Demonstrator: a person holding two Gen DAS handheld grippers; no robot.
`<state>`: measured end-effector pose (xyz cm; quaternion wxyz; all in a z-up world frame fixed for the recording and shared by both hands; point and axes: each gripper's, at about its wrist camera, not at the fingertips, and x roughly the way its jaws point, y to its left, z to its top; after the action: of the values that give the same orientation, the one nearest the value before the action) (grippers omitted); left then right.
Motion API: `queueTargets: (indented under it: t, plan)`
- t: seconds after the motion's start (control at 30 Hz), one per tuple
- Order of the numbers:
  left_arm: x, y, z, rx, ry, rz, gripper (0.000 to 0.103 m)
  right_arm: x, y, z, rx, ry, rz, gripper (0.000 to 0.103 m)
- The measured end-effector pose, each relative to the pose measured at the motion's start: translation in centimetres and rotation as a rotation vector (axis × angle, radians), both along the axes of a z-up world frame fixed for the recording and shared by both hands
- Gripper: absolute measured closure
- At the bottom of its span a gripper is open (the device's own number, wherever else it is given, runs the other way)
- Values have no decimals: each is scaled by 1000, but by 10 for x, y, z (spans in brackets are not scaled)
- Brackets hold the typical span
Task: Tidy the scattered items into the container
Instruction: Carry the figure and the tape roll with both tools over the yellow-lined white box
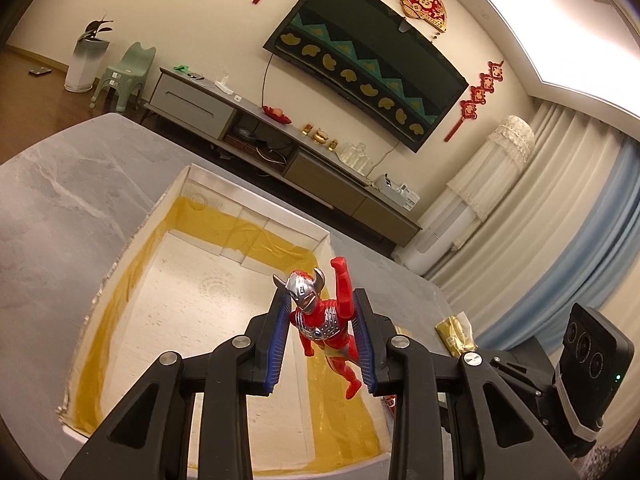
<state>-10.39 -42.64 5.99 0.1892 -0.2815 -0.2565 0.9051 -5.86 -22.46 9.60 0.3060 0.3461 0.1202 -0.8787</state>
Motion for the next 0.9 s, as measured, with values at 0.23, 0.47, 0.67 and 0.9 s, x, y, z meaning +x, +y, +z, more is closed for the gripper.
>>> queueTargets:
  t: [0.23, 0.47, 0.67, 0.9]
  plan:
    - [-12, -12, 7, -57, -1, 7, 71, -17, -19, 0, 27, 5, 33, 53]
    - [-33, -12, 12, -138, -19, -10, 71, -38, -32, 2, 60, 12, 56, 53]
    - [-57, -4, 12, -229, -49, -37, 71, -62, -44, -1, 108, 20, 75, 53]
    - [-90, 3, 1, -318, -115, -84, 71, -93, -55, -9, 154, 1, 95, 53]
